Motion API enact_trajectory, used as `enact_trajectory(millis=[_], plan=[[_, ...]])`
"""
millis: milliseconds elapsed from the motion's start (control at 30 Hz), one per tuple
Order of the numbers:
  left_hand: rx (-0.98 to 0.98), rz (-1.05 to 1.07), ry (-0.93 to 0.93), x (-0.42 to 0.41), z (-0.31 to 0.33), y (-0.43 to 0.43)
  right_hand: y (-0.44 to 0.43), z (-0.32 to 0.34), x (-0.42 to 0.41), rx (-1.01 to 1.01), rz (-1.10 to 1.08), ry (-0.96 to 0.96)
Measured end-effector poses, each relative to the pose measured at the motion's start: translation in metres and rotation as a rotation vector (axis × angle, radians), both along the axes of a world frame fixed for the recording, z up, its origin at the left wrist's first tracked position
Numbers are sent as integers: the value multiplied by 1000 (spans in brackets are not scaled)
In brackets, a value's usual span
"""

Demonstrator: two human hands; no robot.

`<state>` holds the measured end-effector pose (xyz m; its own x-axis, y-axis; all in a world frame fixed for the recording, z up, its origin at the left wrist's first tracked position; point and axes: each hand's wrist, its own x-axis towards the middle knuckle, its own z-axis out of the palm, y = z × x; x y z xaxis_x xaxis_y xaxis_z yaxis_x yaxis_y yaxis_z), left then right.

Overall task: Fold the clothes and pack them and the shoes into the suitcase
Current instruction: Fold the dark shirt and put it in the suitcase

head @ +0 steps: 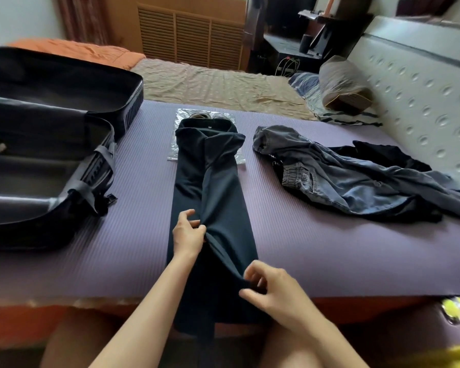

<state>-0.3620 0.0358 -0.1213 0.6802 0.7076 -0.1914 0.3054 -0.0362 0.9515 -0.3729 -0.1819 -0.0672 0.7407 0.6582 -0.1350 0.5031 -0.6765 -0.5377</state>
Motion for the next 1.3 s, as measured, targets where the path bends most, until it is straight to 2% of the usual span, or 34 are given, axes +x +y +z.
enact_trajectory(millis=[100, 200, 267, 367, 500, 700, 900, 1000, 1100, 1200, 1300], plan=[[-13, 14, 5, -4, -4, 4, 19, -9, -36, 69, 63, 30], [-38, -12, 2, -19, -2, 0, 25, -28, -59, 17, 123, 131], [-19, -34, 2, -35, -3, -9, 19, -38, -69, 7, 87, 197], [51, -69, 12, -64, -4, -26, 4, -49, -71, 62, -149, 145], [39, -97, -5, -104, -17, -49, -20, -58, -57, 302, -503, 66], [81, -61, -6, -141, -31, -68, -15, -90, -55, 445, -687, 154], [66, -61, -34, -145, -34, -71, -2, -98, -57, 616, -738, 205], [91, -53, -45, -148, -36, -70, -9, -101, -58, 681, -693, 244], [180, -24, -28, -155, -41, -69, -19, -105, -62, 656, -639, 267], [321, 97, -9, -166, -48, -62, -26, -109, -61, 622, -599, 289], [263, 106, 6, -176, -51, -50, -30, -115, -59, 577, -590, 269]])
